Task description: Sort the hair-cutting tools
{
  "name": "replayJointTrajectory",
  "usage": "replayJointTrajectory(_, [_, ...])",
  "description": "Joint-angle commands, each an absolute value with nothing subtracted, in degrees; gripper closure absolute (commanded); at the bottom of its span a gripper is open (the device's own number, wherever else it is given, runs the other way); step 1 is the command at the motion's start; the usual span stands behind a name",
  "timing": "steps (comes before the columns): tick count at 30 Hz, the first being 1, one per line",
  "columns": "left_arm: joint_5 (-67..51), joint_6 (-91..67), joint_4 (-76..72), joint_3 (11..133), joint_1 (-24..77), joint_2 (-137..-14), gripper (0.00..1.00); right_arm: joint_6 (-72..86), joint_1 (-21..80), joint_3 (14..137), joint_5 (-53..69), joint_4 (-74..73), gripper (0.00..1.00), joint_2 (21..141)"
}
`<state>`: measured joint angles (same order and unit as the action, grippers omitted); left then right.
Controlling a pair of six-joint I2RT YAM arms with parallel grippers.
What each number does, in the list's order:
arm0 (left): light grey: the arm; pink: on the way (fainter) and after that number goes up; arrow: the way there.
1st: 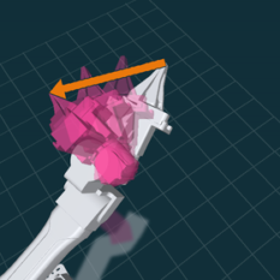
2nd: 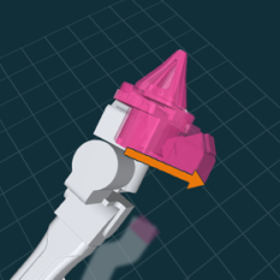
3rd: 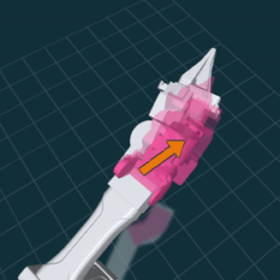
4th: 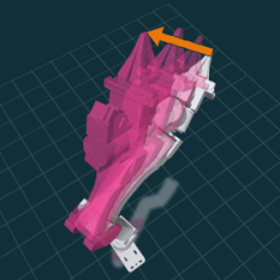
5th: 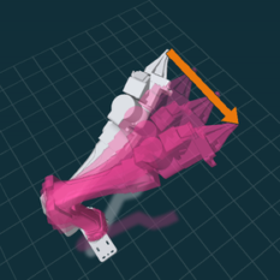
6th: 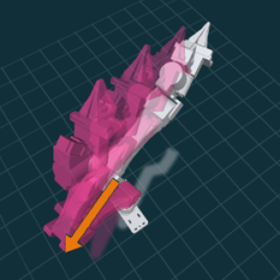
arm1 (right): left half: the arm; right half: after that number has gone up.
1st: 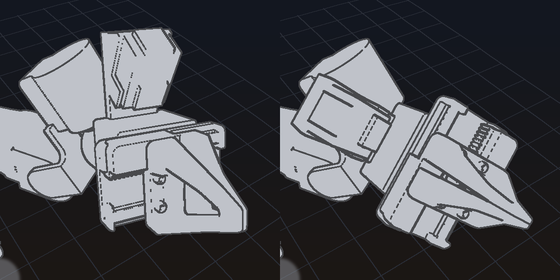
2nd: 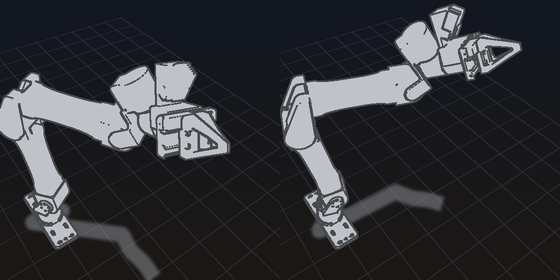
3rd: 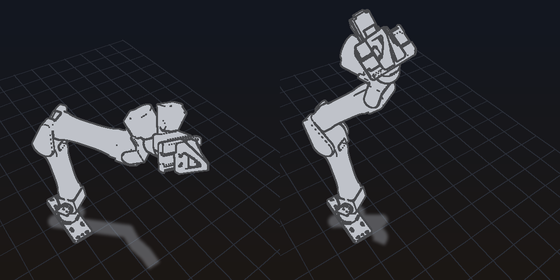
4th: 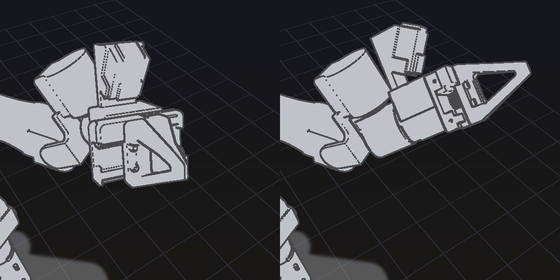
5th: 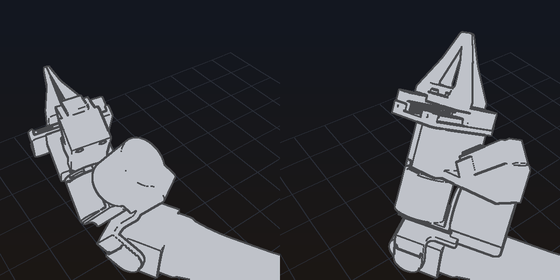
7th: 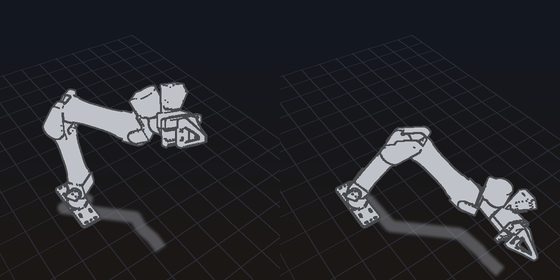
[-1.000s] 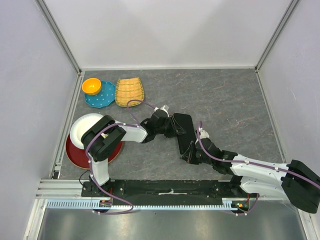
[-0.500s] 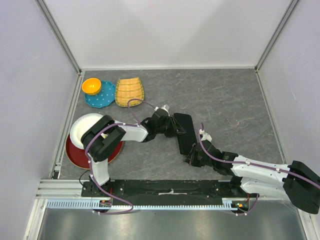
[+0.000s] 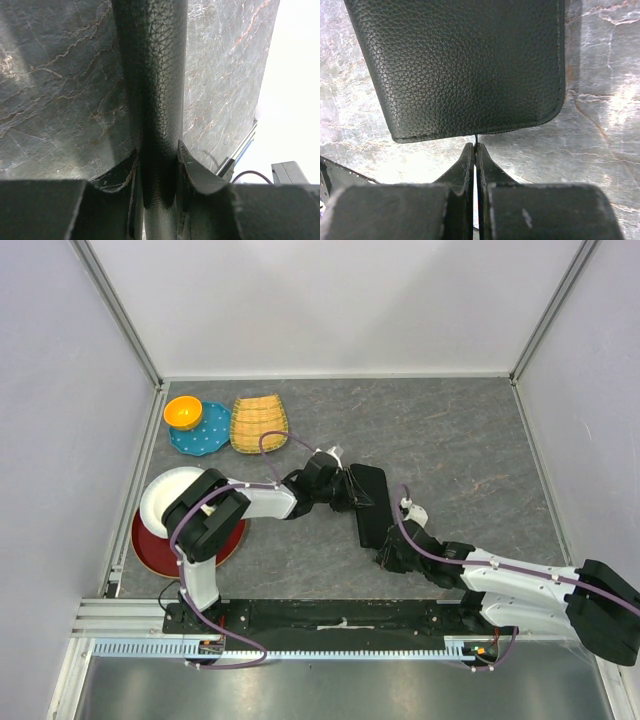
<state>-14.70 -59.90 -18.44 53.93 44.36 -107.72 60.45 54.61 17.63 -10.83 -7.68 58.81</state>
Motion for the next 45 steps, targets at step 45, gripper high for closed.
replayJointTrajectory(45, [-51.4, -28.6, 14.2, 55.3, 27.9, -67.7, 0.98, 12.3, 54.4, 43.9, -23.1, -2.9, 1.00, 53.0])
